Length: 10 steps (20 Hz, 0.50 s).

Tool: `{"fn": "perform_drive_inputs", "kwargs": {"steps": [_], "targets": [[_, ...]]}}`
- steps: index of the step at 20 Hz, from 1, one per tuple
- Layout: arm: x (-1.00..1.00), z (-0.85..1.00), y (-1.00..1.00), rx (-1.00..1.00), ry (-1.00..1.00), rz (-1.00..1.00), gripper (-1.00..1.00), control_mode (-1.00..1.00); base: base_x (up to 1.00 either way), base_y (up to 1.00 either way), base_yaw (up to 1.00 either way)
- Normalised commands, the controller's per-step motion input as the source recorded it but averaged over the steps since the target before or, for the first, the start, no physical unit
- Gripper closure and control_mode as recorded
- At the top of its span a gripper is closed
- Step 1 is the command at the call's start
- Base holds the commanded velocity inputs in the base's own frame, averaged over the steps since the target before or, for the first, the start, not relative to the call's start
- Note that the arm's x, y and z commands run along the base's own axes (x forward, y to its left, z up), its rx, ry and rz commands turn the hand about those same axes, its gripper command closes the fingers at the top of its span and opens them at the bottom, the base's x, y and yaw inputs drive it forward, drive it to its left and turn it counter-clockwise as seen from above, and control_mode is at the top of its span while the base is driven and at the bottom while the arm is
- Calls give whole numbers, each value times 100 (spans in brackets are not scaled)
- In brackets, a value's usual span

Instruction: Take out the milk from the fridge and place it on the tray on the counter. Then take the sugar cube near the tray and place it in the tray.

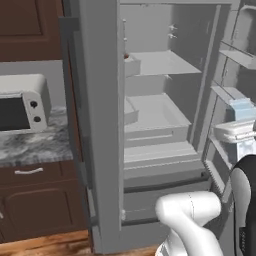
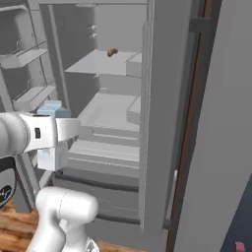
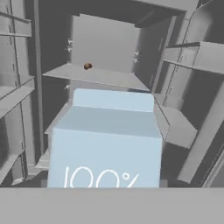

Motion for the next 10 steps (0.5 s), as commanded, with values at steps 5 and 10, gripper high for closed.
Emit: {"fn": "perform_drive_inputs", "kwargs": {"steps": [5, 10], "targets": [[0, 0, 0, 0, 0, 0, 100, 100, -100, 25, 2], [0, 0, 0, 0, 0, 0, 100, 100, -100, 79, 2]]}}
